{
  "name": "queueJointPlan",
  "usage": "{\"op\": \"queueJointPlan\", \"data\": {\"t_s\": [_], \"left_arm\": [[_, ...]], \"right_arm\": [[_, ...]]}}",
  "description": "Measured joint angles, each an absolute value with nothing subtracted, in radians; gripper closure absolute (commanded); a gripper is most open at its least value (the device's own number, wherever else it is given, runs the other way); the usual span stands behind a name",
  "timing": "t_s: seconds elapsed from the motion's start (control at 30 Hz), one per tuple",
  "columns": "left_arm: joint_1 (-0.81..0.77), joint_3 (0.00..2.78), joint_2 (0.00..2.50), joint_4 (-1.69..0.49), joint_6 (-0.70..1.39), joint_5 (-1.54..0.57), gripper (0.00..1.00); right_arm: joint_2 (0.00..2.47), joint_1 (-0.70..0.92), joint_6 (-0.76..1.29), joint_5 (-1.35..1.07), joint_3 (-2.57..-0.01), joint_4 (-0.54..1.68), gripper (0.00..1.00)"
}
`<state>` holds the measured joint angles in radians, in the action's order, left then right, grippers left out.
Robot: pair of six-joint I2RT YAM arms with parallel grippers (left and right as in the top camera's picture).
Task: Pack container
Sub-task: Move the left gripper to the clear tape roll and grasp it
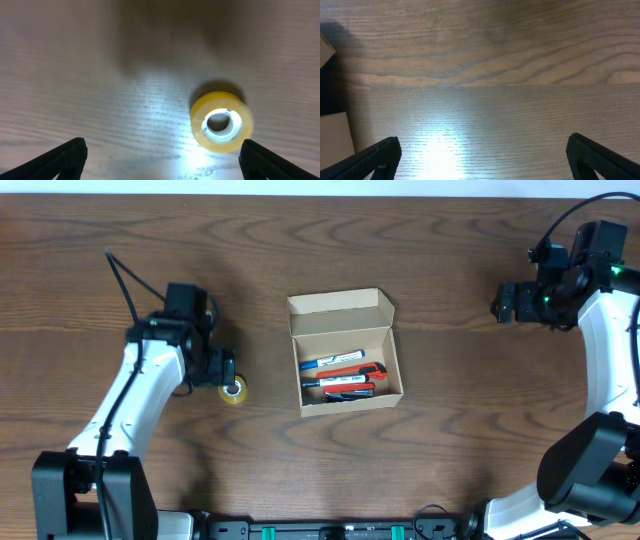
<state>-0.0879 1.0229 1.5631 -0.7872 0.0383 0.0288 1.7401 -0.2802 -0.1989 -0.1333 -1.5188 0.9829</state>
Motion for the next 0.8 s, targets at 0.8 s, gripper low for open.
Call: {"op": "queueJointPlan", "data": {"t_s": [0.8], "left_arm": [[-0.088,0.884,1.613,-0.614,0.079,-0.013,0.04]], "right_arm": [[1.74,-0.28,-0.199,-0.133,-1.519,1.011,0.01]]}}
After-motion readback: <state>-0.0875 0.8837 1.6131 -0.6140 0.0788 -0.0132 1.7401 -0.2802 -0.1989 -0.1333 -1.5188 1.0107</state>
